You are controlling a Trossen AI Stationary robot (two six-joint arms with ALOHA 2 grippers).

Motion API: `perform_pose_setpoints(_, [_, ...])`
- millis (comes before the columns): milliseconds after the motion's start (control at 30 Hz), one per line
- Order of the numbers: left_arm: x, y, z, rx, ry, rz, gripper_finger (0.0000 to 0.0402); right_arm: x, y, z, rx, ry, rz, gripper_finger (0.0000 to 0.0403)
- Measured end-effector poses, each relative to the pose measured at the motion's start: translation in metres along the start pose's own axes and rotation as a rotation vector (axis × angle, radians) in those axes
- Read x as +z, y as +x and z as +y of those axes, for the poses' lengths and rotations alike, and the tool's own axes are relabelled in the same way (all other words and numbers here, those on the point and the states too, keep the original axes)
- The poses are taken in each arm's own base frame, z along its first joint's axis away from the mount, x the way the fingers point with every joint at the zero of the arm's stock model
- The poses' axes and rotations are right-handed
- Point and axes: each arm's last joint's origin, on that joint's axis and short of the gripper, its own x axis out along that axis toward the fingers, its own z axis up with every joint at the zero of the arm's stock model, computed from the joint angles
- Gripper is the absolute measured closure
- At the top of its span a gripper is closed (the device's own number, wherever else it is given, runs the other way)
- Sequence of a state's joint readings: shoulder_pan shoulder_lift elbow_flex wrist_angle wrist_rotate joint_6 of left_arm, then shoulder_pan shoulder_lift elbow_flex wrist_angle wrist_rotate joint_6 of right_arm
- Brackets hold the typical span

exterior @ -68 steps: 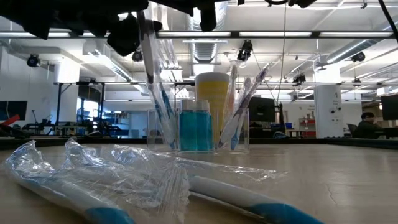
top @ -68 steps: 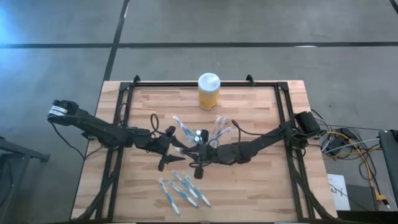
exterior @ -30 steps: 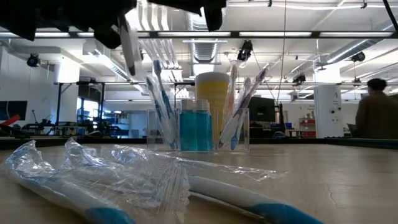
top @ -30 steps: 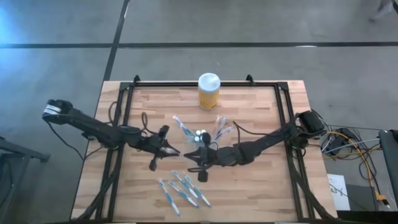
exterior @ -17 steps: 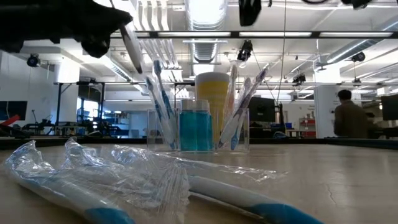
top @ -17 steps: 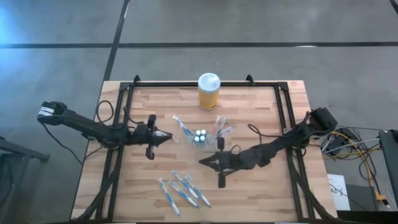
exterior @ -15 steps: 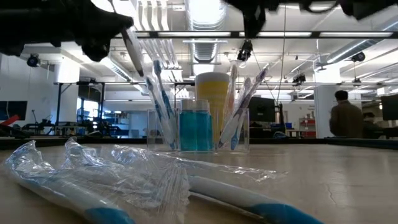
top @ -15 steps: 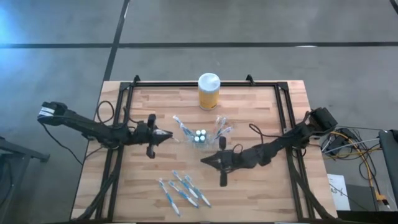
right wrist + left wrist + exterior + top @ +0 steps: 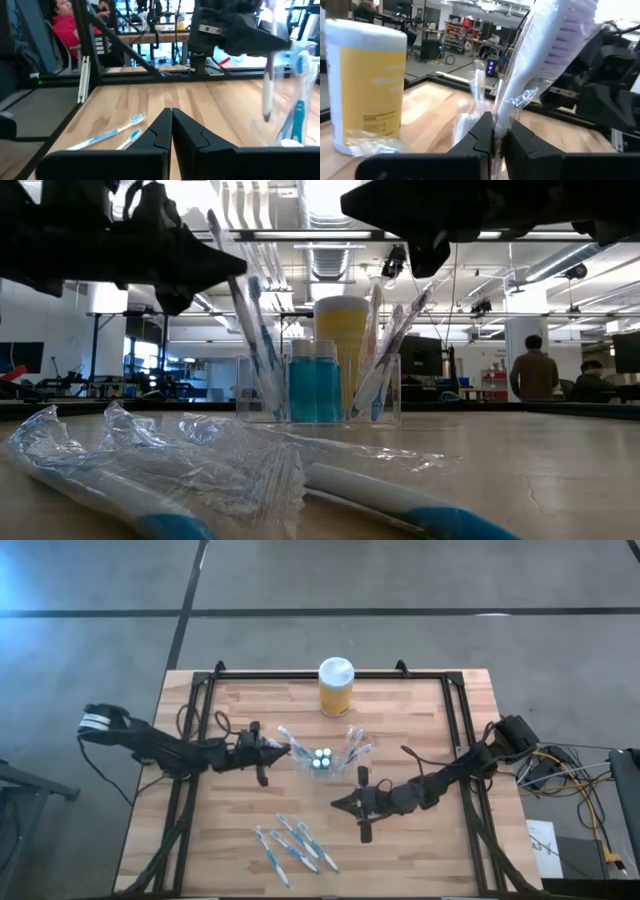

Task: Pick & Place toothbrushing station
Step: Put the purple toothbrush into the transparent organizer

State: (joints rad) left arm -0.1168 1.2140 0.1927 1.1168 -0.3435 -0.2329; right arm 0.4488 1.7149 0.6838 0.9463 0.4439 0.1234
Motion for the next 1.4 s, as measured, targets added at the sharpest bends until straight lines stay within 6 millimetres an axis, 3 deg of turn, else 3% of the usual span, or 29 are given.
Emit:
perform_pose_setpoints(367, [-0.031,0.029,0.002,0.116,0.024,0.079,0.0377,0.001,0.0,0.0,-0.001,0.0,-0.007,0.0394])
perform_pose_setpoints(800, [-0.052,0.036,0.009,0.097,0.01,0.116,0.037,0.001,0.0,0.0,-0.001,0.004,-0.007,0.0394])
perform_pose_setpoints(1033, [-0.053,0.036,0.009,0.059,0.018,0.14,0.0331,0.001,0.0,0.0,-0.001,0.004,-0.007,0.0394])
perform_pose_setpoints(1400, [-0.037,0.03,0.005,0.008,0.028,0.089,0.0297,0.0,0.0,0.0,-0.002,0.0,-0.001,0.0394])
